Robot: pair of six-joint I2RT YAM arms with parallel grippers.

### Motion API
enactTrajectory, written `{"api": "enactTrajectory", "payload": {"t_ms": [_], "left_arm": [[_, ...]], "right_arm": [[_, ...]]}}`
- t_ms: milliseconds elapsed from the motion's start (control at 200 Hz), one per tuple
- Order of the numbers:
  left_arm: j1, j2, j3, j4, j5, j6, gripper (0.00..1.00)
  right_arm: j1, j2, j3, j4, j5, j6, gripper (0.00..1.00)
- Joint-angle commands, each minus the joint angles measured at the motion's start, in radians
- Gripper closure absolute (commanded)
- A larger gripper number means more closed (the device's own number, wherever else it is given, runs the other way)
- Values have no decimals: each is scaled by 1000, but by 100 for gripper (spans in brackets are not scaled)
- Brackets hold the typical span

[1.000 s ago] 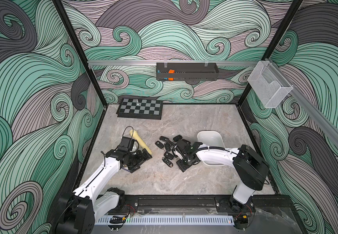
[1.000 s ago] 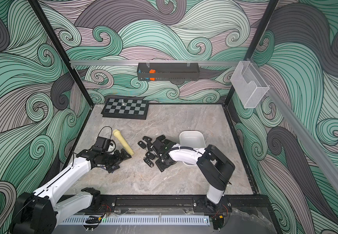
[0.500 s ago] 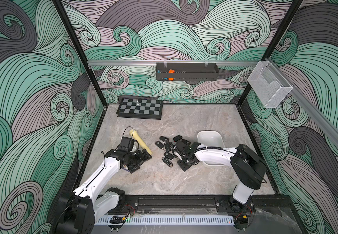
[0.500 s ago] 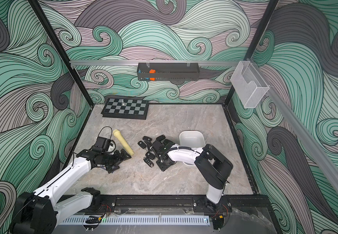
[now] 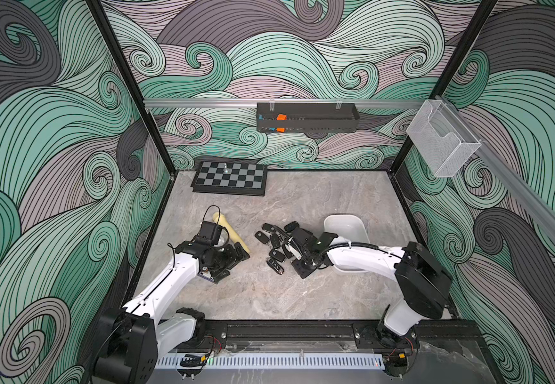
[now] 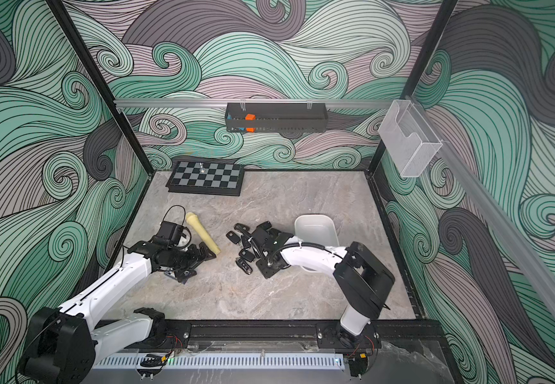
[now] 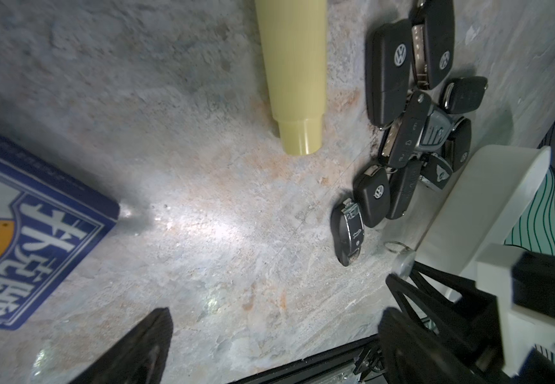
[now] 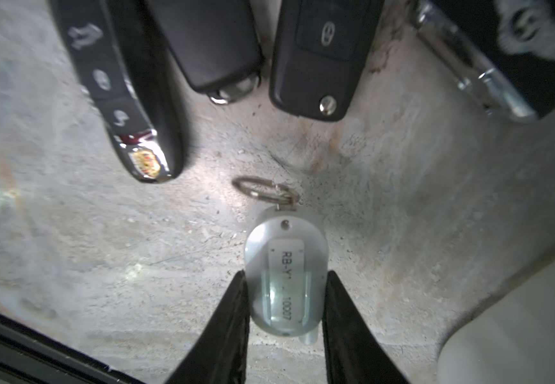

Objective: Place the car key into the storage box
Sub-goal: Pick up the car key from the center of the board, then place the car key in the storage box.

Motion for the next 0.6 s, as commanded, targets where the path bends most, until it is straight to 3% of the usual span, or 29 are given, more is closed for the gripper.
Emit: {"api": "enactTrajectory", "payload": {"t_ms": [0, 195, 370, 595], "left_arm": [[-8, 26, 54, 6, -3, 10, 2], [-15, 79, 99, 28, 12, 14, 2], [-27, 100, 111, 51, 14, 14, 3], [-33, 85, 72, 69, 13, 22, 2]], "right_arm": [[-3, -94, -2, -22, -7, 2, 71], [-58, -238, -3, -51, 40, 0, 70], [-191, -342, -1, -61, 56, -18, 68], [-376, -305, 33, -61, 69, -56, 67]]}}
